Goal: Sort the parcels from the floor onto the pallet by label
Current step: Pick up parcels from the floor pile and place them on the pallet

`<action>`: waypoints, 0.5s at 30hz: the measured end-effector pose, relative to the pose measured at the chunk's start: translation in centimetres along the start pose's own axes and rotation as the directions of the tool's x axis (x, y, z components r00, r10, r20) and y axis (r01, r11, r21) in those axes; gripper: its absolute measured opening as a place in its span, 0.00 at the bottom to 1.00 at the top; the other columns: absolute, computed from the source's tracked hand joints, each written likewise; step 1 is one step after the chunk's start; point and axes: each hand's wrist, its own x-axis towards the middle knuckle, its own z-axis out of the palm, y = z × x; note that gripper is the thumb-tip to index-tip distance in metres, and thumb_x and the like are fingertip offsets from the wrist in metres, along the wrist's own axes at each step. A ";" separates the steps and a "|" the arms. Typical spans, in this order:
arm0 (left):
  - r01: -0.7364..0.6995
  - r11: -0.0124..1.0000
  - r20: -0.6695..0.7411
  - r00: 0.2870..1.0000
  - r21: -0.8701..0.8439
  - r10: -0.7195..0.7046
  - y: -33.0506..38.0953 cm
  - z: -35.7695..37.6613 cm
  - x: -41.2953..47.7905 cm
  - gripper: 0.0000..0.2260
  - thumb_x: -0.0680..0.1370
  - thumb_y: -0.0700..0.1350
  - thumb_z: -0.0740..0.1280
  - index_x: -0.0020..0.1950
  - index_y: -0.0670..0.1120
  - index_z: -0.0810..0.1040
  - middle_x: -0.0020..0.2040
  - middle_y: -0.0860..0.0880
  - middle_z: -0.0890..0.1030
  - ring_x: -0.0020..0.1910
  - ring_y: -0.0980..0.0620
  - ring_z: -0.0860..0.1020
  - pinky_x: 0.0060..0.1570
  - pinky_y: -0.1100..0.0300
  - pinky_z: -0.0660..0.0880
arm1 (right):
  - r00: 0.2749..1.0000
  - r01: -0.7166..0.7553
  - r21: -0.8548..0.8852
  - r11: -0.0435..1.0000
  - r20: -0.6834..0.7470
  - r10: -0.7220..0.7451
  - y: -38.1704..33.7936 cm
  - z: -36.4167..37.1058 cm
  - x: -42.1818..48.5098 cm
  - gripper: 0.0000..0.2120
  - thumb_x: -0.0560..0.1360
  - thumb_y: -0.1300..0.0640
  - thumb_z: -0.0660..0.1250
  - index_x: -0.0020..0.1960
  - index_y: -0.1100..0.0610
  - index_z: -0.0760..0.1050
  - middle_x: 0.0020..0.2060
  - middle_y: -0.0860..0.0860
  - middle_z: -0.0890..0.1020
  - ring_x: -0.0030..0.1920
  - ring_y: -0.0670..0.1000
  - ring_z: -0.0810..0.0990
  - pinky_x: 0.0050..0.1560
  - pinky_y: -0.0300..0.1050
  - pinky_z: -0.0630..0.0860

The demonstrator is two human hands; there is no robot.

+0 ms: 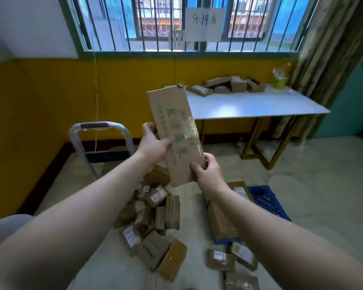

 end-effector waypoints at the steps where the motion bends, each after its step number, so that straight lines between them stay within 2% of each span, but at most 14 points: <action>1: -0.052 0.999 -0.015 0.999 0.012 0.053 1.7 -0.2 -0.1 0.28 0.74 0.43 0.71 0.64 0.57 0.57 0.53 0.57 0.74 0.50 0.55 0.76 0.43 0.54 0.79 | 1.000 0.023 -0.013 1.000 0.017 -0.023 -0.5 -0.7 -0.5 0.12 0.78 0.51 0.63 0.60 0.43 0.67 0.51 0.44 0.77 0.53 0.49 0.78 0.55 0.56 0.79; 3: -0.123 0.990 -0.044 0.991 0.070 0.126 4.6 -0.6 -0.4 0.38 0.74 0.42 0.71 0.72 0.61 0.48 0.59 0.55 0.72 0.55 0.52 0.74 0.43 0.54 0.78 | 0.997 0.056 -0.030 0.998 0.053 -0.055 -1.1 -2.2 -1.4 0.12 0.78 0.51 0.64 0.60 0.42 0.67 0.53 0.44 0.77 0.55 0.49 0.77 0.56 0.56 0.78; 5: -0.138 0.962 -0.089 0.983 0.237 0.163 6.8 -0.7 -0.9 0.44 0.74 0.44 0.71 0.75 0.63 0.41 0.73 0.48 0.61 0.66 0.46 0.67 0.52 0.48 0.75 | 0.993 0.085 -0.054 0.995 0.091 -0.080 -1.5 -4.0 -2.2 0.12 0.78 0.51 0.63 0.59 0.41 0.67 0.54 0.44 0.77 0.55 0.49 0.77 0.56 0.54 0.78; 6: -0.135 0.939 -0.105 0.979 0.315 0.176 7.6 -0.5 -1.2 0.44 0.74 0.46 0.71 0.75 0.62 0.41 0.76 0.47 0.55 0.69 0.44 0.64 0.56 0.48 0.73 | 0.990 0.104 -0.078 0.992 0.105 -0.095 -1.7 -4.9 -2.5 0.11 0.79 0.50 0.63 0.59 0.40 0.67 0.53 0.43 0.77 0.55 0.48 0.78 0.55 0.53 0.79; 8: -0.149 0.909 -0.132 0.968 0.390 0.215 8.5 0.4 -2.1 0.40 0.73 0.47 0.72 0.76 0.58 0.50 0.74 0.47 0.56 0.66 0.45 0.65 0.51 0.55 0.72 | 0.985 0.143 -0.123 0.982 0.113 -0.129 -2.3 -6.7 -2.9 0.11 0.79 0.51 0.63 0.58 0.39 0.67 0.51 0.41 0.77 0.53 0.46 0.78 0.53 0.48 0.79; 10: -0.158 0.905 -0.168 0.956 0.395 0.241 9.1 1.4 -3.0 0.32 0.72 0.46 0.74 0.70 0.54 0.60 0.67 0.46 0.62 0.57 0.49 0.68 0.43 0.61 0.73 | 0.983 0.166 -0.140 0.976 0.104 -0.152 -2.7 -8.5 -3.0 0.12 0.79 0.53 0.64 0.58 0.40 0.67 0.51 0.41 0.77 0.53 0.46 0.77 0.50 0.44 0.78; 12: -0.140 0.914 -0.170 0.961 0.381 0.218 9.2 2.1 -3.7 0.28 0.70 0.46 0.75 0.61 0.53 0.62 0.62 0.47 0.65 0.55 0.50 0.69 0.44 0.56 0.77 | 0.986 0.154 -0.137 0.979 0.093 -0.142 -3.0 -10.4 -3.0 0.14 0.77 0.54 0.65 0.60 0.44 0.69 0.53 0.44 0.76 0.54 0.48 0.77 0.48 0.42 0.77; 14: -0.116 0.926 -0.153 0.971 0.360 0.181 9.3 2.4 -4.4 0.27 0.69 0.47 0.76 0.58 0.52 0.62 0.59 0.47 0.69 0.54 0.49 0.72 0.48 0.50 0.79 | 0.995 0.084 -0.087 0.993 0.066 -0.078 -3.4 -11.9 -2.8 0.18 0.74 0.49 0.69 0.62 0.47 0.70 0.56 0.49 0.74 0.55 0.51 0.76 0.49 0.46 0.78; 15: -0.118 0.924 -0.150 0.972 0.363 0.183 9.3 2.6 -4.8 0.25 0.70 0.48 0.75 0.57 0.52 0.62 0.57 0.48 0.70 0.52 0.49 0.74 0.46 0.51 0.79 | 0.998 0.036 -0.041 0.999 0.043 -0.034 -3.8 -12.5 -2.8 0.17 0.74 0.45 0.69 0.60 0.48 0.71 0.55 0.50 0.75 0.54 0.51 0.76 0.50 0.49 0.78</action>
